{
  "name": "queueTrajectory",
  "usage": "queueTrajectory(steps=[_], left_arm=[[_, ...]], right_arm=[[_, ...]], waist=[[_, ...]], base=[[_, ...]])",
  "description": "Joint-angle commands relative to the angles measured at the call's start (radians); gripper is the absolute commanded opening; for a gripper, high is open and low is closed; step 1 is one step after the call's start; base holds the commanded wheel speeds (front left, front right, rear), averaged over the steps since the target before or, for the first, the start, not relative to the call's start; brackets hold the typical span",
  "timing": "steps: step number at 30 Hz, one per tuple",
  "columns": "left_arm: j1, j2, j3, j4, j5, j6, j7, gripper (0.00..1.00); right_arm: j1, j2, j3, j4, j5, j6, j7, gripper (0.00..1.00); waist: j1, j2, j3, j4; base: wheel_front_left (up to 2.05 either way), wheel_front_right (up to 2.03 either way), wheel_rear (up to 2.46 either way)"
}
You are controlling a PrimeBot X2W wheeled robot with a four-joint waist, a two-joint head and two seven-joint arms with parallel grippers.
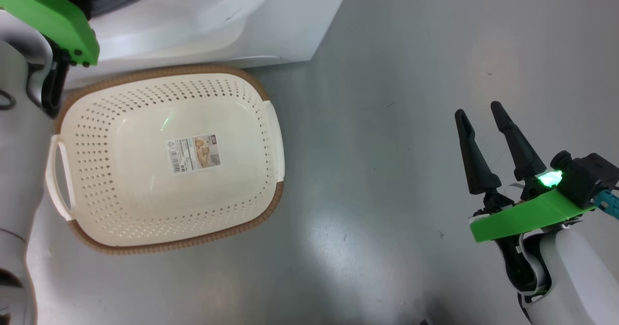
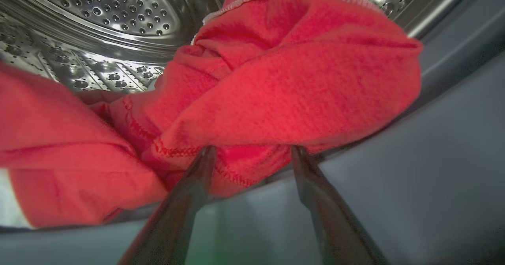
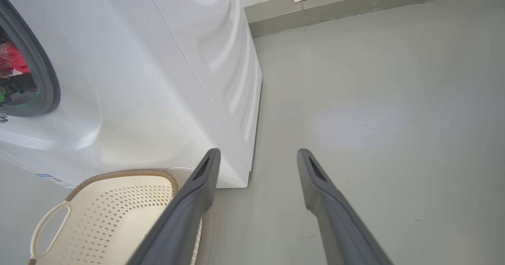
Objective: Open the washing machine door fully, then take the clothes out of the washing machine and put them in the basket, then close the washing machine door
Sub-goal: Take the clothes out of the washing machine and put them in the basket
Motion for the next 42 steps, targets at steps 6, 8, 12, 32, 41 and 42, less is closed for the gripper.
queueTrajectory(steps=[6, 8, 12, 32, 41, 42], left_arm=[[-0.028, 0.044, -0.003, 0.016, -0.020, -0.005, -0.021, 0.00], [-0.031, 0.042, -0.004, 0.020, -0.025, -0.005, -0.024, 0.00], [-0.033, 0.038, -0.001, 0.022, -0.034, -0.005, -0.027, 0.00], [0.280, 0.000, 0.339, -0.460, 0.082, 0.047, -0.031, 0.00], [0.447, -0.092, 0.514, -0.679, 0.221, 0.017, -0.031, 0.00], [0.464, -0.102, 0.527, -0.705, 0.235, 0.014, -0.031, 0.00]], right_arm=[[0.017, -0.001, 0.022, -0.024, -0.012, 0.005, -0.006, 1.00], [0.019, -0.002, 0.019, -0.024, -0.011, 0.005, -0.006, 1.00], [0.019, -0.004, 0.016, -0.024, -0.012, 0.005, -0.006, 1.00], [0.042, -0.024, -0.002, -0.022, -0.021, 0.005, -0.006, 1.00], [0.070, -0.026, -0.007, -0.020, -0.022, 0.005, -0.006, 1.00], [0.073, -0.026, -0.009, -0.020, -0.022, 0.005, -0.006, 1.00]], waist=[[0.0000, 0.0000, -0.002, -0.009], [0.0000, 0.0000, -0.003, -0.009], [0.0000, 0.0000, -0.004, -0.006], [0.0000, 0.0000, -0.100, 0.060], [0.0000, 0.0000, -0.158, 0.074], [0.0000, 0.0000, -0.164, 0.076]], base=[[0.00, 0.00, 0.00], [0.00, 0.00, 0.00], [0.00, 0.00, 0.00], [0.00, 0.00, 0.00], [0.00, 0.00, 0.00], [0.00, 0.00, 0.00]])
